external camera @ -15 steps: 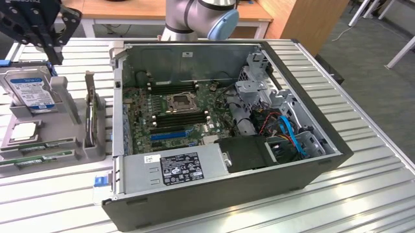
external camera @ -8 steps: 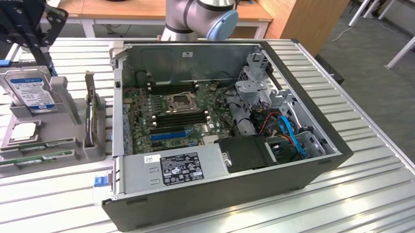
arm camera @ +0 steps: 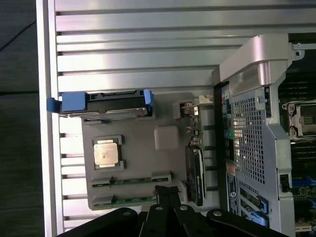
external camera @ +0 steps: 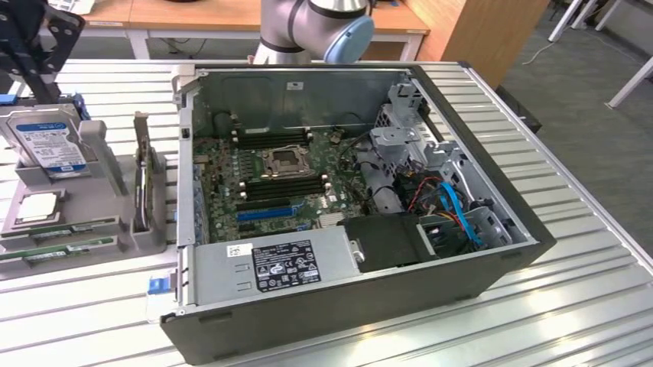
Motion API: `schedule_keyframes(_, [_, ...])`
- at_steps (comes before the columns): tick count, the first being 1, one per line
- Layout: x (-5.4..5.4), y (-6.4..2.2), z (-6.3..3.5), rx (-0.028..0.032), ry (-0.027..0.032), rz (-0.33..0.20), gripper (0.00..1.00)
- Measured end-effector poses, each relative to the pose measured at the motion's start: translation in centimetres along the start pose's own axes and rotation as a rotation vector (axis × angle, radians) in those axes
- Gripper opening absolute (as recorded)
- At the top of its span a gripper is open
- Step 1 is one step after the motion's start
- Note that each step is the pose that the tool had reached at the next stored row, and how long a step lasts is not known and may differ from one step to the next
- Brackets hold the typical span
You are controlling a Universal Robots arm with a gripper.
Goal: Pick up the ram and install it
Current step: 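Reach for the ram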
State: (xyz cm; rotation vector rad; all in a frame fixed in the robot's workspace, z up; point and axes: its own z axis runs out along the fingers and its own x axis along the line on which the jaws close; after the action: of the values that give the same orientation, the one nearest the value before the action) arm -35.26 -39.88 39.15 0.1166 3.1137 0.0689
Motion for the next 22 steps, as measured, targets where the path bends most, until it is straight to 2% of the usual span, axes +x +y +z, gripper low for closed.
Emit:
schedule_keyframes(16, [3.5,-0.26,-0.01,0.0000,0.0000,0.000,0.10])
schedule_keyframes(22, [4.2,-0.32,0.00,0.0000,0.0003,0.000,0.10])
